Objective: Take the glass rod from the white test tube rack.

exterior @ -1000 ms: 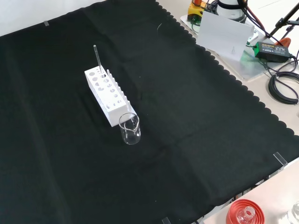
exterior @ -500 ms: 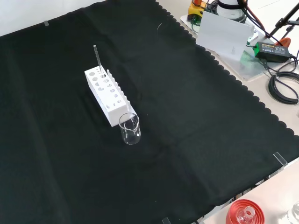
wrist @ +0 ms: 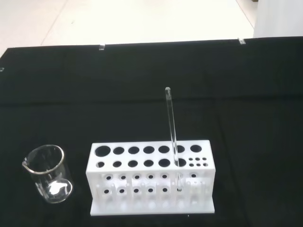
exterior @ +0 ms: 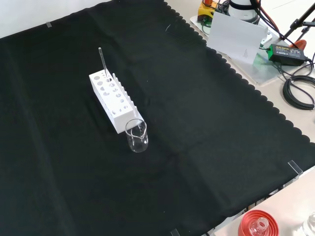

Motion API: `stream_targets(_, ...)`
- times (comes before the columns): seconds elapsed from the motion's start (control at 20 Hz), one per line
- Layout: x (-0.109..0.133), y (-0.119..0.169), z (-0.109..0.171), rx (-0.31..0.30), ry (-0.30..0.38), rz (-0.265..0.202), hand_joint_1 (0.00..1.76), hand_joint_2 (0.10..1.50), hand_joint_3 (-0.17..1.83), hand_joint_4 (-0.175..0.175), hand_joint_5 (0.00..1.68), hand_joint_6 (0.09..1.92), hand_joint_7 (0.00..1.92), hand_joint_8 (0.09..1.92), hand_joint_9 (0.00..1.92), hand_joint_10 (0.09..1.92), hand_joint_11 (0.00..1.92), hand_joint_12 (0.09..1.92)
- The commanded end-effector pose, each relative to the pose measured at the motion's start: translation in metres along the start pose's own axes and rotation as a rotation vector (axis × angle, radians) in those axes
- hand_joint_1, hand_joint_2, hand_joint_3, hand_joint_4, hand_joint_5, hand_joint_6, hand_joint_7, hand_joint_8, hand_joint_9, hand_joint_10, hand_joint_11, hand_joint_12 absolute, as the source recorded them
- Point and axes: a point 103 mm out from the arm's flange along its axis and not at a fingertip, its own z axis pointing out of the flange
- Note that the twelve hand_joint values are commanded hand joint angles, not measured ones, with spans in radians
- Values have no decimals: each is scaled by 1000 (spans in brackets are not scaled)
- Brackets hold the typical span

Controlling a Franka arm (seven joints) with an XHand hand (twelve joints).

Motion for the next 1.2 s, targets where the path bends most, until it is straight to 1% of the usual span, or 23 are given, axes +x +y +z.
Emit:
stream_targets(0.05, 1, 37, 5, 20, 23, -40, 529, 836, 383, -91, 250, 87, 222, 872, 462, 932, 434, 1402)
stream_targets(0.25, -1, 55, 3, 21, 25, -46, 537, 841, 382, -93, 282, 87, 282, 877, 515, 915, 469, 1389)
stream_targets(0.35, -2, 57, 3, 10, 23, -44, 537, 843, 382, -92, 288, 87, 293, 879, 524, 914, 479, 1389)
stream_targets(0.45, -3, 63, 4, 29, 31, -45, 537, 844, 381, -91, 294, 87, 299, 880, 531, 914, 487, 1389)
stream_targets(0.6, -6, 85, 9, 58, 35, -55, 538, 846, 381, -89, 304, 87, 308, 882, 541, 915, 496, 1387)
stream_targets(0.8, -5, 102, 18, 60, 24, -64, 539, 848, 381, -84, 323, 93, 325, 886, 549, 914, 510, 1386)
stream_targets(1.05, -1, 120, 27, 81, 17, -71, 545, 852, 381, -75, 351, 109, 353, 893, 556, 913, 518, 1383)
stream_targets(1.2, 1, 129, 32, 83, 32, -79, 553, 855, 382, -73, 370, 120, 370, 896, 563, 913, 521, 1382)
